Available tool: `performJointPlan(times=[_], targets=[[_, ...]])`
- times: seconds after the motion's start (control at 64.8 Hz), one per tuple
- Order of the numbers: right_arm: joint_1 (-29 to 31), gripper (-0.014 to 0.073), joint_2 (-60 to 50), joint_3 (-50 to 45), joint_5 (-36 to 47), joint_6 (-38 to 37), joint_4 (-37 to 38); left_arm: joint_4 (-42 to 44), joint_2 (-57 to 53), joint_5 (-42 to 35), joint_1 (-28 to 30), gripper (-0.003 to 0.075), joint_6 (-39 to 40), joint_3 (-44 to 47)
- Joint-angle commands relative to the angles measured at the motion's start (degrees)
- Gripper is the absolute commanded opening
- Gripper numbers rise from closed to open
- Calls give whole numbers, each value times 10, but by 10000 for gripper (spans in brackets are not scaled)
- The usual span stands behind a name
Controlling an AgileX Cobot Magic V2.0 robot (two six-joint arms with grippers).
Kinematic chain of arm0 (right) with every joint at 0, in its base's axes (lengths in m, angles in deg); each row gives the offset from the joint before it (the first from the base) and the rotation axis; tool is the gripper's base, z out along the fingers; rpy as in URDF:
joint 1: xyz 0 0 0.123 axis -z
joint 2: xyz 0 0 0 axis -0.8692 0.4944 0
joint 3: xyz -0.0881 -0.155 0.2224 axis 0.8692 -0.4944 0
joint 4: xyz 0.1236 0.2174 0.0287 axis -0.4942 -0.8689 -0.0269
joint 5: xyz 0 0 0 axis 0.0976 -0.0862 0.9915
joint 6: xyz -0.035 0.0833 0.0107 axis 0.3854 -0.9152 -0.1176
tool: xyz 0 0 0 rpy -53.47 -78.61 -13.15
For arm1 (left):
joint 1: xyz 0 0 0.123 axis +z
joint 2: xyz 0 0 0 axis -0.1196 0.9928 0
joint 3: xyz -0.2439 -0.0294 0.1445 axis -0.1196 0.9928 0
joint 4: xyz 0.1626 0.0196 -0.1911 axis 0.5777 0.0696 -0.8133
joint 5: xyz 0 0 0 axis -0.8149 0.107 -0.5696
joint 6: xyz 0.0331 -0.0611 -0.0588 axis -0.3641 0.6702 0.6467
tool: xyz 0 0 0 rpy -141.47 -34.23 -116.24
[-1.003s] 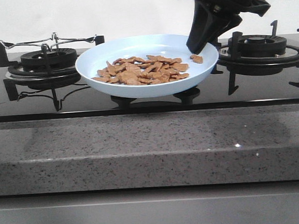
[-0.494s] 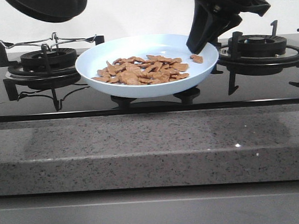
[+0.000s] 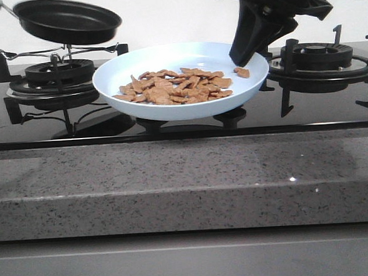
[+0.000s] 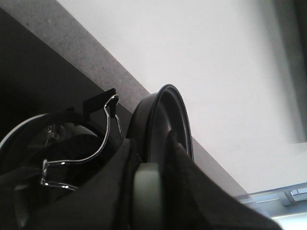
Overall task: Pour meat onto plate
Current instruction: 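Lower the emptied pan back onto its burner with the left gripper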
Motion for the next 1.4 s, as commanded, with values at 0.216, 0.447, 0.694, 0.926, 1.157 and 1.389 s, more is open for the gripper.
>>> performJointPlan(times=[0.216, 0.447, 0.694, 0.926, 1.157, 1.389], targets=[[2, -60, -22, 10, 21, 6, -5, -26, -2, 57, 20, -20, 13, -22], [2, -60, -22, 10, 21, 6, -5, 7, -2, 88, 23, -20, 19, -22], [2, -60, -22, 10, 21, 6, -5, 37, -2, 65, 23, 4, 27, -22], [2, -60, -22, 10, 21, 6, -5, 39, -2, 29, 23, 211, 27, -22], [2, -60, -22, 10, 21, 6, -5, 39, -2, 19, 31, 274, 27, -22], [2, -60, -22, 10, 21, 6, -5, 51, -2, 23, 49, 548, 21, -22]])
